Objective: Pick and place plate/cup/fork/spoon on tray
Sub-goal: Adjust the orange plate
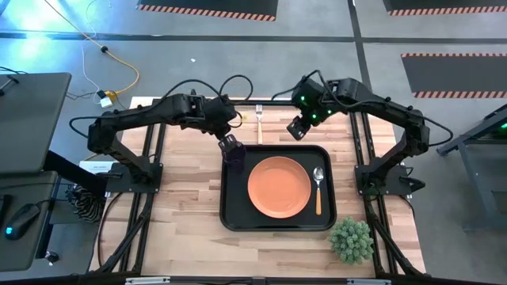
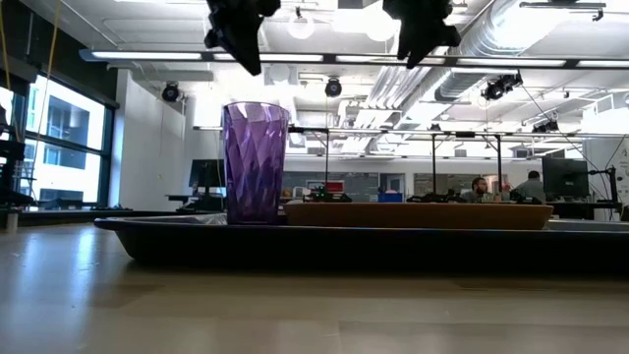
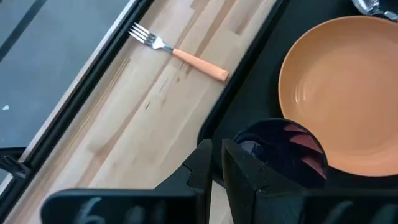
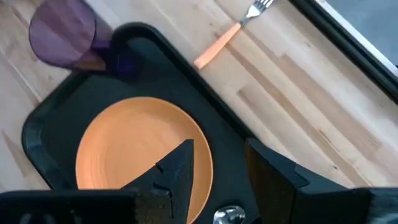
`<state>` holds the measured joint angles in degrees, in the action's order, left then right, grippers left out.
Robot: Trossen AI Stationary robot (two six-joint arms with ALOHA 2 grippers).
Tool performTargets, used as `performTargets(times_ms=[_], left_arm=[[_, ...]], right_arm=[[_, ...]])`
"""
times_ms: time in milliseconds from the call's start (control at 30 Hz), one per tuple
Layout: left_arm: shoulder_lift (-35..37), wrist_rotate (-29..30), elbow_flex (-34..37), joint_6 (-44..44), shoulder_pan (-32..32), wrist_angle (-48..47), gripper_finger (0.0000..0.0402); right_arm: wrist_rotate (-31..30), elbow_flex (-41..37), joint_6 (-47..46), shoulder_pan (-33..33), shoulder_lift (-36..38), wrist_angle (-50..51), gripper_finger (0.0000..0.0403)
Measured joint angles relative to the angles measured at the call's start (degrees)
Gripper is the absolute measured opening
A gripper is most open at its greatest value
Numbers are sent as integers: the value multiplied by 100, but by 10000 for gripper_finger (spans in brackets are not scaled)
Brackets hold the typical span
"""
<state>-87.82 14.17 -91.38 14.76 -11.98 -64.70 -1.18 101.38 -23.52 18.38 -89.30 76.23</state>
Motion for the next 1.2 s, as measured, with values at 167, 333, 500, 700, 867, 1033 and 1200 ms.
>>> performTargets(times_ms=[167,333,500,700,867,1033,1200], left_arm=[[271,-4,0,59,30,-205,23],[661,-4,252,122,59,-138,23],[1108,-11,974,273,75,162,23],[1499,-11,1736,306,75,608,23],[1638,-55,2056,262,75,880,23],[1706,-289,2359,116,75,1219,23],[1704,-333,2618,112,73,1367,23]], right_arm=[[-131,-47,-402,-525,1,237,135],[-130,-544,-911,-1091,0,390,135],[-92,-1128,-1623,-1661,0,236,135],[228,-1632,-2367,-2273,0,-107,135],[296,-1830,-2896,-2713,2,-212,135],[337,-2179,-3250,-3120,4,-519,135],[346,-2710,-3641,-3519,4,-1028,135]])
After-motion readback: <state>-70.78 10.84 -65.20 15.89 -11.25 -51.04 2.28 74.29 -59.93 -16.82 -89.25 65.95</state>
